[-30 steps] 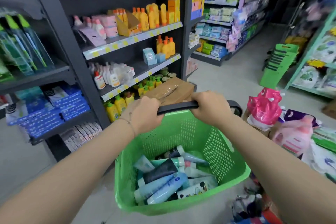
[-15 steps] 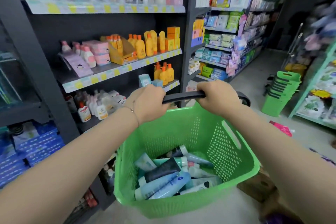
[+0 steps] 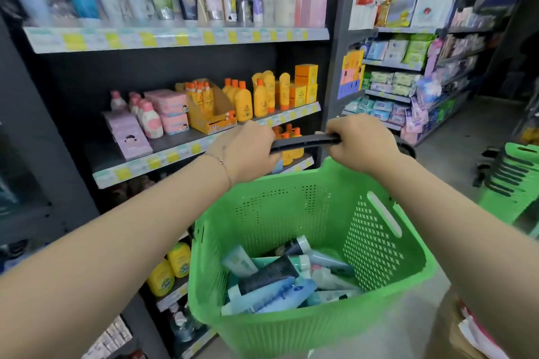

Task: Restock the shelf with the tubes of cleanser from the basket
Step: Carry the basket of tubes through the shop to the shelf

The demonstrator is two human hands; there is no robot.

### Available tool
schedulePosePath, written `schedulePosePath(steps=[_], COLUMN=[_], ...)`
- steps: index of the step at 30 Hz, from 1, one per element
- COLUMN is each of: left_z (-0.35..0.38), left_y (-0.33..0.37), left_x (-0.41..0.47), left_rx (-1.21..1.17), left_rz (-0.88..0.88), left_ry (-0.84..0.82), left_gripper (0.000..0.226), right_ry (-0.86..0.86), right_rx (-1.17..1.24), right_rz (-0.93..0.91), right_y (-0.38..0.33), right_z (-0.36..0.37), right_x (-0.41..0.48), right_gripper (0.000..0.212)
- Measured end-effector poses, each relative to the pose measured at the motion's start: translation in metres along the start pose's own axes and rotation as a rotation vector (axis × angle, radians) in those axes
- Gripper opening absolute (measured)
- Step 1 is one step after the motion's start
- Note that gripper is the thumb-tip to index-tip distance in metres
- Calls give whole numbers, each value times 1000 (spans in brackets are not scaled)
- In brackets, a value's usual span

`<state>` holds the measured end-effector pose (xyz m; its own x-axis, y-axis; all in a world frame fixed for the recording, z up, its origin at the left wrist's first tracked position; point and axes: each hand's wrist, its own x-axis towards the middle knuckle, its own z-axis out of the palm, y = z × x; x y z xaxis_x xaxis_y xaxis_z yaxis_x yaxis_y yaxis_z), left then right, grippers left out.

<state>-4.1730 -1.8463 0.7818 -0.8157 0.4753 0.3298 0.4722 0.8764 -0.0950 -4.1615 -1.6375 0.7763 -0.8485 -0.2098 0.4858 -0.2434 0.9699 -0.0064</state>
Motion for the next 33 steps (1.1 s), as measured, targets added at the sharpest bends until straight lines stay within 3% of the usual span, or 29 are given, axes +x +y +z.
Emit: schedulePosePath(steps=[10,22,33], left_z=[29,85,128], left_y=[-21,-44,-42], left_x=[78,123,161], left_rx=[69,59,124], left_rz=[-217,-487,-566], left_ry=[5,-96,-227], left_gripper=[28,23,34], right_ry=[29,-83,-155], right_rx=[84,229,225], right_rz=[-160,-365,-353], right_y=[50,68,96], right_z=[60,139,204], right_x=[100,179,206], right_gripper=[13,16,10])
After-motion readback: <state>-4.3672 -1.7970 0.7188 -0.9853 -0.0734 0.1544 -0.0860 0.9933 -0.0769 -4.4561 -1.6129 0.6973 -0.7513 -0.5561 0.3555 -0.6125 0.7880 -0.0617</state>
